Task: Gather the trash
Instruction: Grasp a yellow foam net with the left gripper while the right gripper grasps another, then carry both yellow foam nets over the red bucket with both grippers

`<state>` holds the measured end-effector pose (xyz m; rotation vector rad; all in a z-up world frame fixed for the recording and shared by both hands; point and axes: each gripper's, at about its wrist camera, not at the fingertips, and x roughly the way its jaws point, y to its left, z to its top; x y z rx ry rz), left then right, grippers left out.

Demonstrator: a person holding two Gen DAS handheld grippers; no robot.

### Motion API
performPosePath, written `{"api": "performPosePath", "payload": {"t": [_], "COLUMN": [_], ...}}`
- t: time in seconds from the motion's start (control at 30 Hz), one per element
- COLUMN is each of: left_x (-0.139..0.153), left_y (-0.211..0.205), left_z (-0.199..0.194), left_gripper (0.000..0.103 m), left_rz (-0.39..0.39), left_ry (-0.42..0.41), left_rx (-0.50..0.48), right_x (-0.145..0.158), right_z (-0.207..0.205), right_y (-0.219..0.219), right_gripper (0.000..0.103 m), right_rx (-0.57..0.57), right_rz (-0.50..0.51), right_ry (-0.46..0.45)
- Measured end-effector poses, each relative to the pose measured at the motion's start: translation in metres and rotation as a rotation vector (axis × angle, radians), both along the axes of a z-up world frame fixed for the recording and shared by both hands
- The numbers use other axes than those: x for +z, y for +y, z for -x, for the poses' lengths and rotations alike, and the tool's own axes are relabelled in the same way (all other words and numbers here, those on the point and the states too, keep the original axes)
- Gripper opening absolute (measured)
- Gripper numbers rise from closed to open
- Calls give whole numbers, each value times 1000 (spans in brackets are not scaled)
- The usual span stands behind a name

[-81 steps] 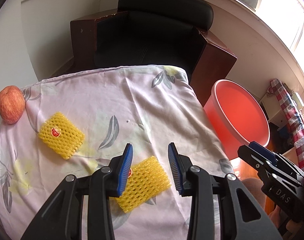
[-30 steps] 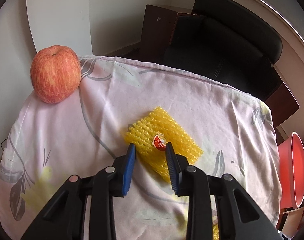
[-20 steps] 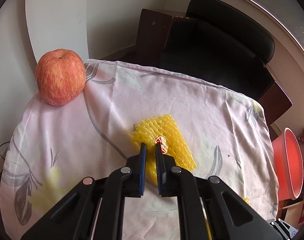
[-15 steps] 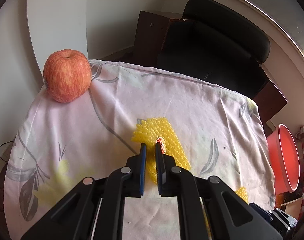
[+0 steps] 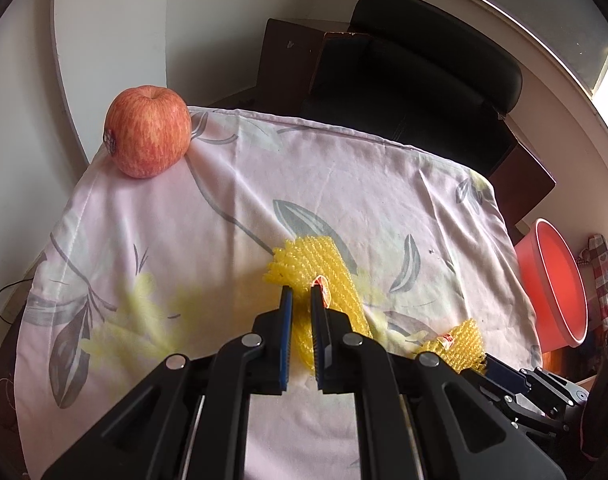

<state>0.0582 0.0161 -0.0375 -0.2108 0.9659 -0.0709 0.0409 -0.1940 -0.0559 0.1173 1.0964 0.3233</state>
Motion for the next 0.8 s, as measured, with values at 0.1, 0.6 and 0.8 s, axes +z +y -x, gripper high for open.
{"api": "performPosePath", "payload": {"t": [0.1,0.6,0.8], "left_x": [0,19,30], "left_y": [1,-16,-42], "left_z": [2,15,18], "left_gripper": [8,8,8], "left_rz": [0,-6,1], "left_ry": [6,-18,-43], "left_rx": [2,-44,-103], "right_x": [3,36,48], "right_z": [3,20,21], "right_y": [0,-20,-53], "right_gripper": [11,7,7], "right_rx": [-1,-57,-154], "right_rz": [14,-44,-44], "right_ry": [-15,-109,-148]}}
